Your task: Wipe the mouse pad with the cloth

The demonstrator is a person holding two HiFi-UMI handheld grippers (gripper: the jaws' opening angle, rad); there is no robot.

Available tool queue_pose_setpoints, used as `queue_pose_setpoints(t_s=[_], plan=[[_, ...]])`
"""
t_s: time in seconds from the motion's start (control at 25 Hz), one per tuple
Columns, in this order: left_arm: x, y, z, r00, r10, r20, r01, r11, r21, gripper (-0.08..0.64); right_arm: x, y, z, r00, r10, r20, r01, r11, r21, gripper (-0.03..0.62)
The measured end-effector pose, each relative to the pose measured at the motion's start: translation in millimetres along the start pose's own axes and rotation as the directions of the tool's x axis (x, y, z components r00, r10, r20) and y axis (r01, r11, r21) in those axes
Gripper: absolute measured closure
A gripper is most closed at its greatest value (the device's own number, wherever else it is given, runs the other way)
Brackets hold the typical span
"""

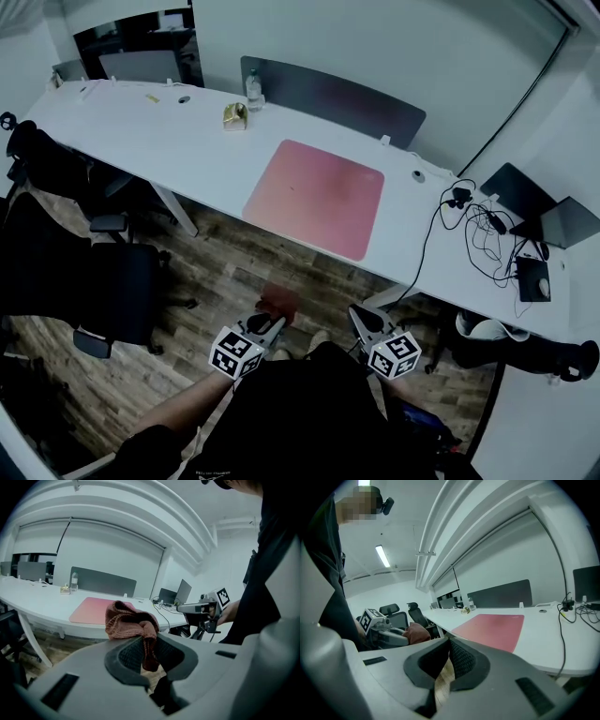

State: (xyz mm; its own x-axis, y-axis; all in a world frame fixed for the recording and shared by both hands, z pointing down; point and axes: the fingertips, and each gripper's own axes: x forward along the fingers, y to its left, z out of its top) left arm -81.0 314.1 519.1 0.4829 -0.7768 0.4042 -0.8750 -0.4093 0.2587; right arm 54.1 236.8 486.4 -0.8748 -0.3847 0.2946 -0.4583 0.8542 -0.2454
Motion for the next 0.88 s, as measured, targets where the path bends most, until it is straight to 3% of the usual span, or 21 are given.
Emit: queue_pose_setpoints(t_s=[0.44, 0.88], plan=[[42, 10, 21, 1.0, -0.018, -0.015, 0.018, 1.0, 0.01, 0.502, 10, -34, -3, 1.0, -0.03, 0.009, 0.029, 0.998, 0.051, 0.566], [98, 24, 39, 0.995, -0.047, -0.083, 0.05, 0.998, 0.034, 0.502, 31, -94, 12, 0.998, -0.051, 0.034, 0.048, 0.995, 0.093, 0.566]])
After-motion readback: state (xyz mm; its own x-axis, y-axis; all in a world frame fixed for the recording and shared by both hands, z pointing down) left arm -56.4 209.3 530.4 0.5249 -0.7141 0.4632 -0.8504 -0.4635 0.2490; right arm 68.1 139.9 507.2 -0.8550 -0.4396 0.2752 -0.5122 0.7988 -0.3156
